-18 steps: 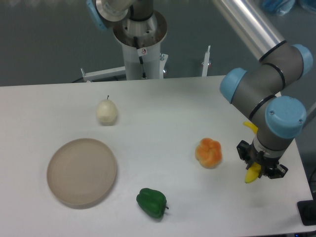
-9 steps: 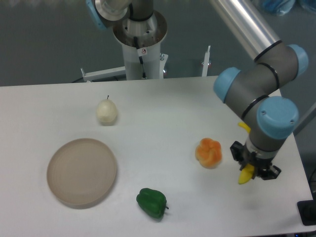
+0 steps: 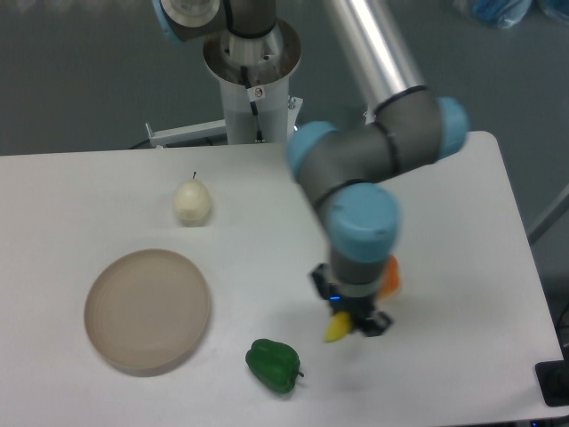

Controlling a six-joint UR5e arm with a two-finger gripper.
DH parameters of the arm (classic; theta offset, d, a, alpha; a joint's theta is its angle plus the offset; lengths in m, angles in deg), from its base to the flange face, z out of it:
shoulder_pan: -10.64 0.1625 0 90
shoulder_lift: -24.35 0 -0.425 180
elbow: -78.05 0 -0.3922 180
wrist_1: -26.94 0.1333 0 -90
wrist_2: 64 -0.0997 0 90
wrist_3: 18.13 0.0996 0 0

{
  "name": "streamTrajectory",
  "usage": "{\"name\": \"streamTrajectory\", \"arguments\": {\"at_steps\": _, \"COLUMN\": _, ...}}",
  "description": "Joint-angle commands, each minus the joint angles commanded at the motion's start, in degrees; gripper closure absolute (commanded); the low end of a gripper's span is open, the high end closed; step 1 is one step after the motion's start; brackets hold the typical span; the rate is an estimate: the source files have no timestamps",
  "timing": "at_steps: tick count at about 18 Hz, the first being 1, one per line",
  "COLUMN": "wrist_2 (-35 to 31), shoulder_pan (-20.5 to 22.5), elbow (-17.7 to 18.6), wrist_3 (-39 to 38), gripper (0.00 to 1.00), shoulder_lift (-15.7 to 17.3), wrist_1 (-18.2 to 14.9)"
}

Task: Place bananas on a plate
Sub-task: 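Carry the banana over the beige plate and lower it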

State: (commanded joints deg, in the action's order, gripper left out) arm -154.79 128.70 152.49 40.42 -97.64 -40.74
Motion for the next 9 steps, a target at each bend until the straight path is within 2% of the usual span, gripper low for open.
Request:
{"name": "streamTrajectory", "arguments": {"at_steps": 3, "wrist_2": -0.1, "shoulder_pan": -4.7, "elbow": 0.4, "wrist_3": -3.4, "gripper": 0.80, "shoulder_lift": -0.9, "wrist_1": 0.1}}
{"name": "streamTrajectory", "arguments": {"at_steps": 6, "wrist_2": 0.1, "shoulder_pan": -7.7, "elbow": 1.7, "wrist_3": -3.6, "gripper": 0.77, "shoulder_lift": -0.8, "wrist_1": 0.0}}
{"name": "streamTrajectory", "arguments": {"at_steps": 9, "wrist_2": 0.0, "shoulder_pan": -9.2, "elbow": 2.0, "wrist_3": -4.2, "gripper": 0.76, "shoulder_lift": -1.2, "wrist_1": -0.2}}
